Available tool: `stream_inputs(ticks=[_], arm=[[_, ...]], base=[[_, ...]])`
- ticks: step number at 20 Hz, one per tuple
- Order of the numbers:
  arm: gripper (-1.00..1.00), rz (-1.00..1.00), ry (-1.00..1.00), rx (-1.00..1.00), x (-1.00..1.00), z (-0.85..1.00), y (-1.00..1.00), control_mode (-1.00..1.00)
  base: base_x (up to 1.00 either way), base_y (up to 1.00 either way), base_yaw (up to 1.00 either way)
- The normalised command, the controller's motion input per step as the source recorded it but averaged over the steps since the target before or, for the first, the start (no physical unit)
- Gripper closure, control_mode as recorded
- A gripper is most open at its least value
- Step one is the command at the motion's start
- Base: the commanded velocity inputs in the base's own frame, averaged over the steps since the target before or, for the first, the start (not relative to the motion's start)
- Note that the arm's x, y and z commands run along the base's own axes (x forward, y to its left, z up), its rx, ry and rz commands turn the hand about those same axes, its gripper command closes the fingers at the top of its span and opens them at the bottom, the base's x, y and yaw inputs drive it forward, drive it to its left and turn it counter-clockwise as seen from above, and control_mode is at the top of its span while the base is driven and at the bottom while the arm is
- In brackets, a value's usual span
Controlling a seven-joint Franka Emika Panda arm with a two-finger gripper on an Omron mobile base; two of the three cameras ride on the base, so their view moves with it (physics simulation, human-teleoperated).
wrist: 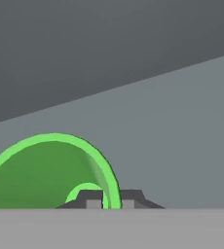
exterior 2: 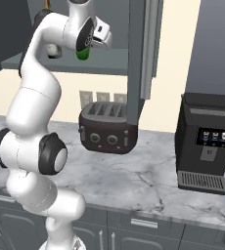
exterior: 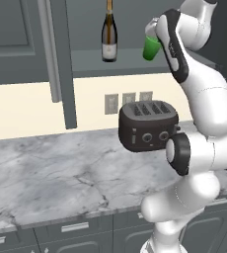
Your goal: Open the cabinet directly in front. Then move the wine and the cup to the dining counter with the jar on it.
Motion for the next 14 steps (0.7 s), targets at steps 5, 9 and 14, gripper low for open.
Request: stream_inputs(ticks=[5,9,14], arm=[[1.00,0.00,-0.24,0.02,-1.00,-0.09,0.00,-1.00],[1.00,0.00,-0.33,0.03,-1.00,-0.17,0.11,-1.00],[1.00,0.00,-0.09,0.05,-1.00,-0.07,0.25,-1.00]], base=[[0.00,0.00,0.00],[0.00,0.00,0.00],[0.00,0.00,0.00]])
